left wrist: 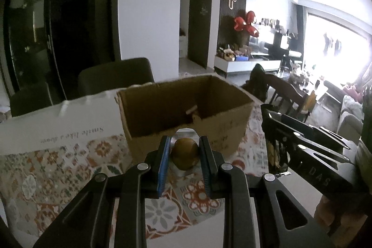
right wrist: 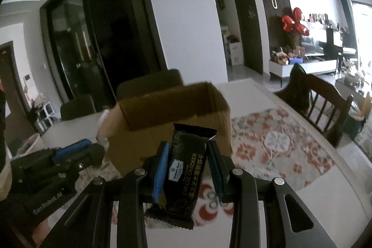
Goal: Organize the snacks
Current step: 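Lift and carry the cake and cracker packet over the box with both tools, then open both tools to drop the cake and packet into the box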
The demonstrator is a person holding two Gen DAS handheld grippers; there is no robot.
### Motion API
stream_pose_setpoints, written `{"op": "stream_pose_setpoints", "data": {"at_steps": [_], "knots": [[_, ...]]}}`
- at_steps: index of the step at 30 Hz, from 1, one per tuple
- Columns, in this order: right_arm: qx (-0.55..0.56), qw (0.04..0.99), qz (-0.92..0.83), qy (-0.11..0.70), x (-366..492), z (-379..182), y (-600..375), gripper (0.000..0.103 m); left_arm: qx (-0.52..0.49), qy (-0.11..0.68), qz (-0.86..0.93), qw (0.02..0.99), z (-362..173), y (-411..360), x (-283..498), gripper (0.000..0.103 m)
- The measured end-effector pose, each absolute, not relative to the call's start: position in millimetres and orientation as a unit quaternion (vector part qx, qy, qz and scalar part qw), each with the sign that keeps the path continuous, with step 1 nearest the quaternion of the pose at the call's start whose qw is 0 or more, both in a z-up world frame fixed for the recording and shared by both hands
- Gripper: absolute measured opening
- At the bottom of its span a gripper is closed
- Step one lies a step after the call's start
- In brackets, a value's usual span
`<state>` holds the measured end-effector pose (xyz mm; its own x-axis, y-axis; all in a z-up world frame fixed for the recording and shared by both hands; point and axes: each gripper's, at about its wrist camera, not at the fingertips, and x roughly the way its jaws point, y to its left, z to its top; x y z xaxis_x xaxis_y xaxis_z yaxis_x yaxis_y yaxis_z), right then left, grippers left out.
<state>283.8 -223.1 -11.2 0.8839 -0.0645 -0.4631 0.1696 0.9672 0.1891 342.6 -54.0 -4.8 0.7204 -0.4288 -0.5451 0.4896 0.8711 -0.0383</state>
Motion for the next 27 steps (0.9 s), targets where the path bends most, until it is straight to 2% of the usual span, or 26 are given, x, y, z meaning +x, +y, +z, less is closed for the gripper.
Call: {"op": "stream_pose_setpoints", "data": {"at_steps": [13, 27], "knots": [[0.094, 0.973, -0.042, 0.208, 333, 15, -231, 0.034, 0.053, 0.264, -0.227, 0.936, 14, -60, 386, 0.026], [0.078, 0.970, -0.045, 0.225, 398, 16, -238, 0.033, 0.055, 0.288, -0.209, 0.933, 1, -75, 452, 0.026]]}}
